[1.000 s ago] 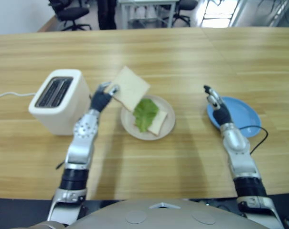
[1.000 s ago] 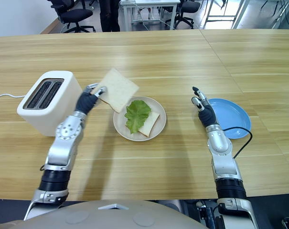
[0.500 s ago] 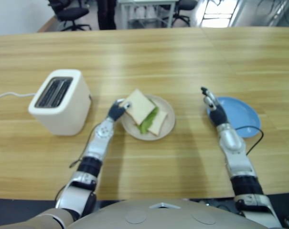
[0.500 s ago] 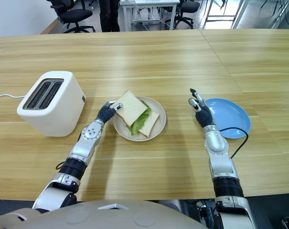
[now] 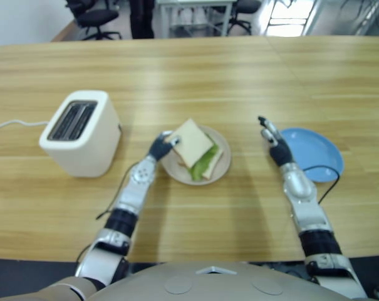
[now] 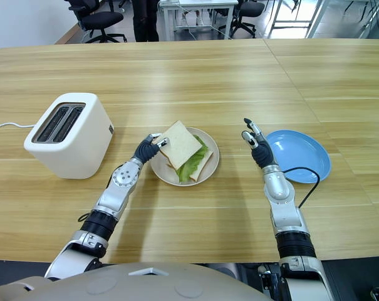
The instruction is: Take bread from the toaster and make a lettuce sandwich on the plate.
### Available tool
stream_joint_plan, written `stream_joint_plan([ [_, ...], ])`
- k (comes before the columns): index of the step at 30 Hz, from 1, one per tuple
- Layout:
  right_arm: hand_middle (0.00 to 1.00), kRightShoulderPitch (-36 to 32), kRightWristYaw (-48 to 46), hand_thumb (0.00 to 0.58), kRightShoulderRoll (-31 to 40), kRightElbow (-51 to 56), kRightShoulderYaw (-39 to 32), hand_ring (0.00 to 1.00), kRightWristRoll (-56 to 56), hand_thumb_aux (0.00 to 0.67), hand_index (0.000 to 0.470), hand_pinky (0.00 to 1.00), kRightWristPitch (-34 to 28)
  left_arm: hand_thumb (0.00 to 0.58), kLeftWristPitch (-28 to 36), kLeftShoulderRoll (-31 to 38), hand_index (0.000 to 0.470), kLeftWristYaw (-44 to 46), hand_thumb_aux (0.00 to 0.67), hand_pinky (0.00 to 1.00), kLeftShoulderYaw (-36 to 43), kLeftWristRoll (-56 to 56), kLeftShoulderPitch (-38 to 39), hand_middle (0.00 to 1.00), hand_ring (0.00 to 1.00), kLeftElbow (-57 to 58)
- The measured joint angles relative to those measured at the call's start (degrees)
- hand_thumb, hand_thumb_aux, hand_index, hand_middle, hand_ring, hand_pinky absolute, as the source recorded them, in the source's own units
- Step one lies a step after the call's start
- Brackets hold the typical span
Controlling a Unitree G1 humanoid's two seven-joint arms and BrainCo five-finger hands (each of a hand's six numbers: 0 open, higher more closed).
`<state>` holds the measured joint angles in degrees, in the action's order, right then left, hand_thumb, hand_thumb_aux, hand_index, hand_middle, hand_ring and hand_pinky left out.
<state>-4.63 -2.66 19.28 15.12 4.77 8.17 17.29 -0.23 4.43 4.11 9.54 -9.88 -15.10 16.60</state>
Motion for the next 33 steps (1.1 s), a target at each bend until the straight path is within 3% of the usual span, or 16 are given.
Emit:
stream_joint_plan([
  [14, 0.00, 0.0, 0.5, 0.000, 0.2, 0.0, 0.0, 0.00, 0.8, 0.000, 0.000, 0.00, 0.0, 0.580, 3.7, -0.2, 0.460, 0.9, 0.670, 1.00, 0.1, -0.5, 0.6, 1.00, 1.00, -5.4],
  [27, 0.00, 0.1, 1.2, 0.000, 0.3, 0.0, -1.0, 0.00, 3.6, 0.000, 0.000, 0.00, 0.2, 0.580, 5.5, -1.8, 0.460, 6.0, 0.670, 1.00, 4.2, -0.1, 1.0, 1.00, 1.00, 1.2],
  [33, 0.00, 0.1, 2.8, 0.000, 0.9, -0.2, -4.7, 0.00, 9.3, 0.000, 0.000, 0.00, 1.1, 0.580, 5.2, -2.2, 0.460, 5.9, 0.670, 1.00, 4.2, -0.2, 0.1, 1.00, 1.00, 3.5],
])
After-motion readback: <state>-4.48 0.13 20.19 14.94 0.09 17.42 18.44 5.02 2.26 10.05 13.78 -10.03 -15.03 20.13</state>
